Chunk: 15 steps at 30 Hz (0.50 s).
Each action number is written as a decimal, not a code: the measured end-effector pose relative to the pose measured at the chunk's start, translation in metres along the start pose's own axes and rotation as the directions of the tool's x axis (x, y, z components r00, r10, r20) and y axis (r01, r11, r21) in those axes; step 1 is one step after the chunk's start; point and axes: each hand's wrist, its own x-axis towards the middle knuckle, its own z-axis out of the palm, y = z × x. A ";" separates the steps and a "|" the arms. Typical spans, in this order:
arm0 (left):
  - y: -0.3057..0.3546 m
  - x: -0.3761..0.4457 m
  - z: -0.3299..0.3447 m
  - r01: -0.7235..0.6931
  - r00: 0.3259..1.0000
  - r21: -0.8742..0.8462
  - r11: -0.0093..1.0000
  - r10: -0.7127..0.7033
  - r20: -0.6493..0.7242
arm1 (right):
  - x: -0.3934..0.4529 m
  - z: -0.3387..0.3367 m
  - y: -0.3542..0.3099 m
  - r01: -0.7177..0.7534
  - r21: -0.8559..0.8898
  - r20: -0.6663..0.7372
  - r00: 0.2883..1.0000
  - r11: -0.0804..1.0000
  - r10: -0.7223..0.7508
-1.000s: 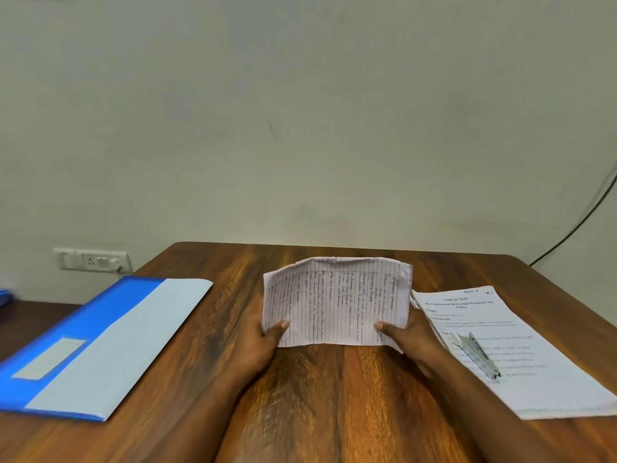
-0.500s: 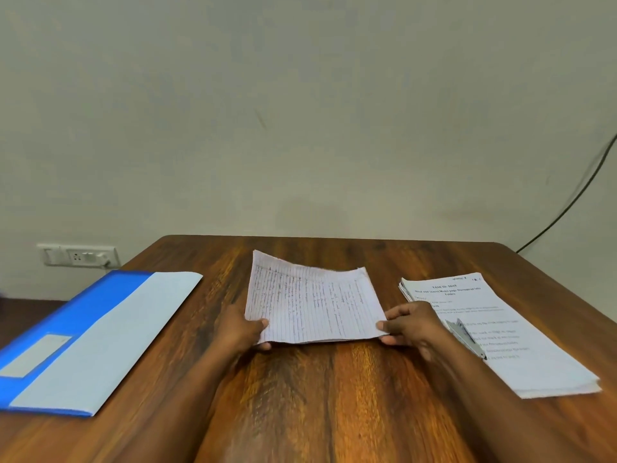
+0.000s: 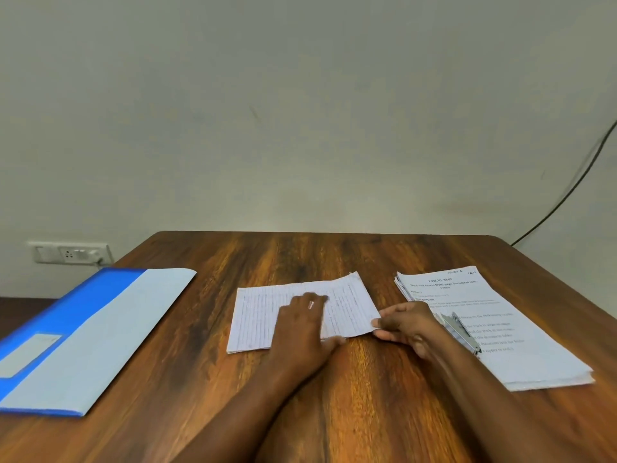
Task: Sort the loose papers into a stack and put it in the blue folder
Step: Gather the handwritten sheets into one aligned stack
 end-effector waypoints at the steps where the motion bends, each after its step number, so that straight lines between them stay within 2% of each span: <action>1: 0.007 0.002 0.008 -0.068 0.998 0.010 0.998 0.068 0.019 | 0.000 0.000 0.000 -0.006 0.006 -0.004 1.000 1.000 0.006; 3: 0.019 0.008 0.022 -0.149 0.988 0.000 0.989 0.148 0.032 | 0.000 -0.001 -0.001 -0.021 0.014 0.000 1.000 1.000 0.021; 6: 0.032 0.014 0.033 -0.228 0.973 -0.013 0.974 0.227 -0.038 | 0.000 -0.004 -0.003 -0.050 0.050 0.032 0.998 0.997 0.048; 10: 0.035 0.018 0.043 -0.364 0.927 0.056 0.930 0.368 -0.077 | -0.001 -0.008 -0.005 -0.084 0.120 0.074 0.994 0.989 0.075; 15: 0.032 0.021 0.049 -0.382 0.914 0.089 0.920 0.390 -0.109 | -0.007 -0.007 -0.008 -0.084 0.060 0.092 0.993 0.995 0.078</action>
